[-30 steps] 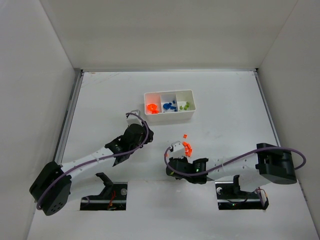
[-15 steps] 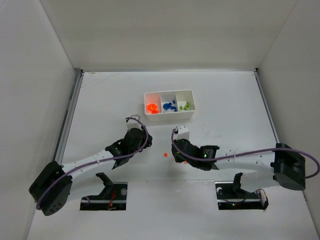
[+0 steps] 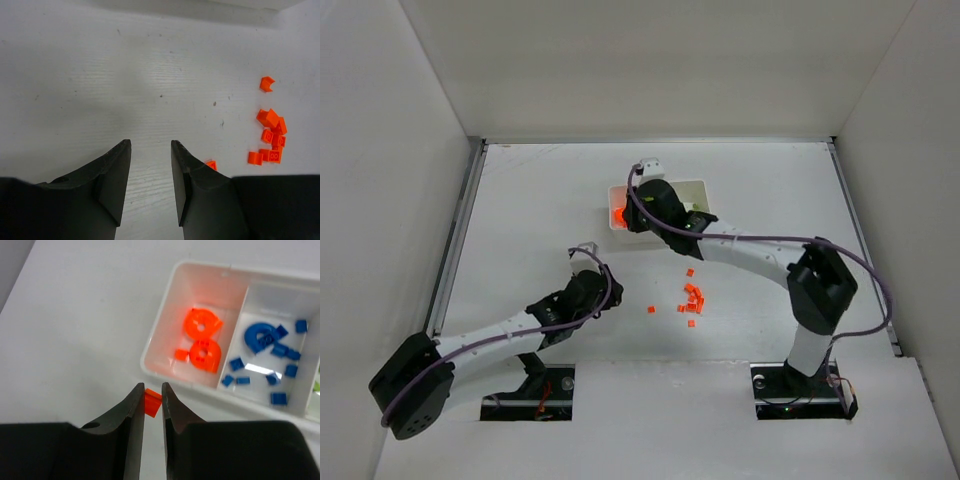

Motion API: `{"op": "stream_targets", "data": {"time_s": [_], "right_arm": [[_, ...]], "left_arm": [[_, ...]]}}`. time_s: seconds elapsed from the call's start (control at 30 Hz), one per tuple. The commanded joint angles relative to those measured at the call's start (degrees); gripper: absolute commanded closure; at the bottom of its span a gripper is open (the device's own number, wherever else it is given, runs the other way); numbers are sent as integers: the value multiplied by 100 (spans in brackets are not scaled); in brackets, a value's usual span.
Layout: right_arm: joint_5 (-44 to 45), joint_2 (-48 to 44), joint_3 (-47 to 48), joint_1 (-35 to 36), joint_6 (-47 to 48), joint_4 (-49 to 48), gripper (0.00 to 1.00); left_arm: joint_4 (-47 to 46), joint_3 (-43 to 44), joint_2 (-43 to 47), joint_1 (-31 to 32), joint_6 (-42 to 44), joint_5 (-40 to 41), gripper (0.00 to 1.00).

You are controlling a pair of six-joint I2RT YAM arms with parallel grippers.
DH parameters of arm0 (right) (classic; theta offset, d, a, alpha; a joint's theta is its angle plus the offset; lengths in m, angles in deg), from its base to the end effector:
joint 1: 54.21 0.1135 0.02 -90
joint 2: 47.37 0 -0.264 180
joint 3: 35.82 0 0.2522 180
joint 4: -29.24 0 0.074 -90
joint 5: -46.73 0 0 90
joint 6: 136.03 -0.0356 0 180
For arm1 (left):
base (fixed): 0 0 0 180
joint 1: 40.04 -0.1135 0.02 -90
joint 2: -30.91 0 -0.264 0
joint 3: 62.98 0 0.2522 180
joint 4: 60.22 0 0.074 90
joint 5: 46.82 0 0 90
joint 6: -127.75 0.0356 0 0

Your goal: Sort the legos into containers by color

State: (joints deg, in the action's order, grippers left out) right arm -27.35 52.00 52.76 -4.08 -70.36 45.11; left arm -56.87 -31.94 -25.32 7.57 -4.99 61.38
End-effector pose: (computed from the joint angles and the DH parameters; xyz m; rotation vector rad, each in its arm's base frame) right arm 0.2687 0.3065 0.2782 -0.2855 2.0393 0.5373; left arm 0.1405 -0.1374 0.1741 -0.1104 2.1032 -0.6473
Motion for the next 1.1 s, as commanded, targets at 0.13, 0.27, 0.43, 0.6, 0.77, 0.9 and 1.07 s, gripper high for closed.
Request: {"op": "stream_targets", "data": {"time_s": [0.13, 0.27, 0.43, 0.6, 0.77, 0.9, 1.07], "right_arm": [[-64, 1189, 1288, -324, 149, -290, 71], [113, 1251, 1394, -324, 149, -395, 57], [183, 945, 1079, -341, 166, -509, 55], [666, -74, -238, -342, 193, -896, 54], [877, -1252, -1732, -675, 44, -993, 54], [816, -1999, -2612, -834, -168, -1142, 54], [807, -2685, -3342, -852, -326, -1204, 53]], "left_arm": [[-154, 153, -300, 524, -102, 421, 65], [-163, 434, -774, 1016, -190, 702, 65], [-84, 926, -1442, 1570, -340, 1089, 65], [170, 1391, -2023, 1940, -700, 1247, 65], [1004, 1831, -2445, 2116, -1226, 1713, 66], [1568, 2077, -2700, 2221, -1631, 2064, 66], [2061, 2446, -3069, 2274, -2124, 2127, 65]]}}
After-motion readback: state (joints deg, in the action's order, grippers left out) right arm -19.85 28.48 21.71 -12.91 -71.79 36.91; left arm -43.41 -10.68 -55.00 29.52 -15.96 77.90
